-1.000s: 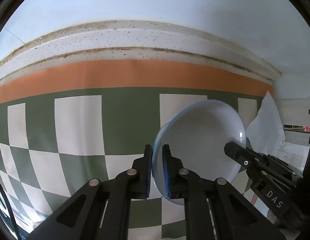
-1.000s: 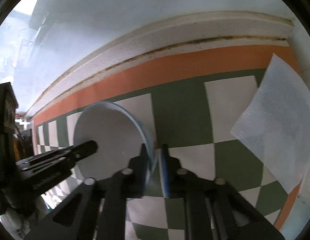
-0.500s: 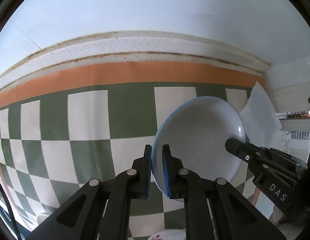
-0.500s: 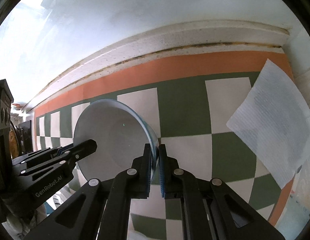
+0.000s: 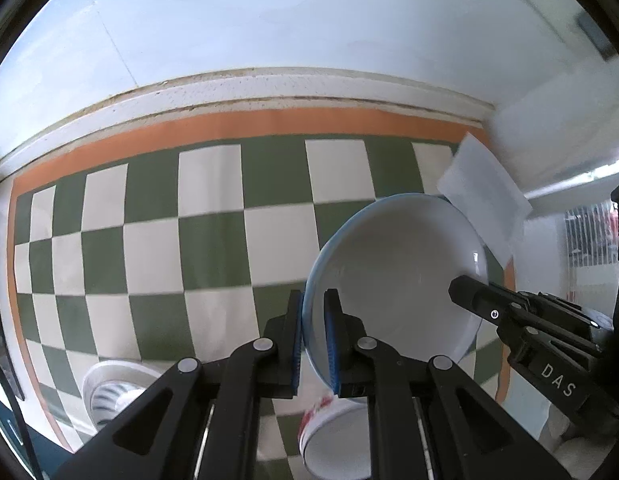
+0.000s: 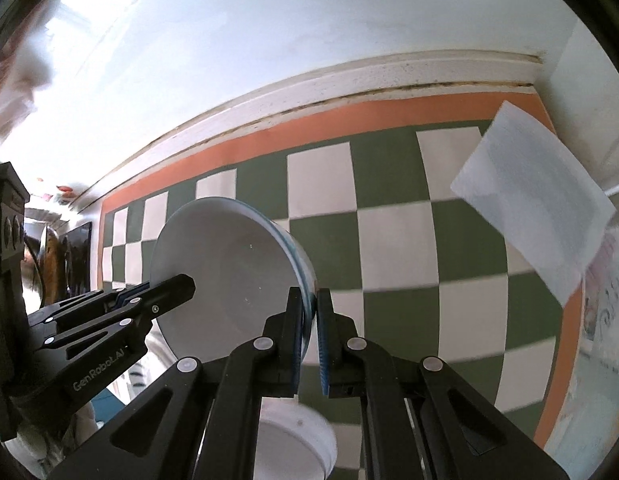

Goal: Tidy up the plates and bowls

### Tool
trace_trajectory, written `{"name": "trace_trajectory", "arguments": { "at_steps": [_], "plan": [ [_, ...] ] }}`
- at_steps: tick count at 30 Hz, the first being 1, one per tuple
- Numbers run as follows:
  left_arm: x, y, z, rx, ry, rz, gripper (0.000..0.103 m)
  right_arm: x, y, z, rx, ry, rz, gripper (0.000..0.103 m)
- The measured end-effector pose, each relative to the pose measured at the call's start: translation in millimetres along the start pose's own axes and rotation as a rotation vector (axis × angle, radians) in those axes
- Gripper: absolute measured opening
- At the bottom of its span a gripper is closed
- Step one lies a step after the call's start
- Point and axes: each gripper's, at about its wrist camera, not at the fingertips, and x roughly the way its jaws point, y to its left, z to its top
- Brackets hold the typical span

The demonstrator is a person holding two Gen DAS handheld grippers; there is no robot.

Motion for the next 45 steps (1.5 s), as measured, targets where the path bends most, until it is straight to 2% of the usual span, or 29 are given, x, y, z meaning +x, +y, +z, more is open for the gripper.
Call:
{"name": "trace_trajectory", "arguments": {
  "at_steps": [11, 20, 30, 45],
  "plan": [
    [-36.4, -1.5, -77.0, 0.052, 0.004, -0.011, 0.008, -34.9, 13.3, -89.5, 0.028, -0.008, 0.015, 0.008],
    [-18.5, 0.6, -121.0, 0.063, 0.066, -0.017, 0.008, -19.9, 6.3, -151.4, 0.064, 0.033, 0.012, 0.008],
    [11.2, 0.4, -134.7, 0.064, 0.117, -0.006, 0.008, 7.9, -7.8, -169.7, 0.094, 0.08, -0.009, 0.008],
    [30.7, 0.3, -136.2, 0.062, 0.154, 0.016, 0.008, 31.1, -15.5, -162.9, 0.108, 0.128, -0.022, 0.008]
  ]
}}
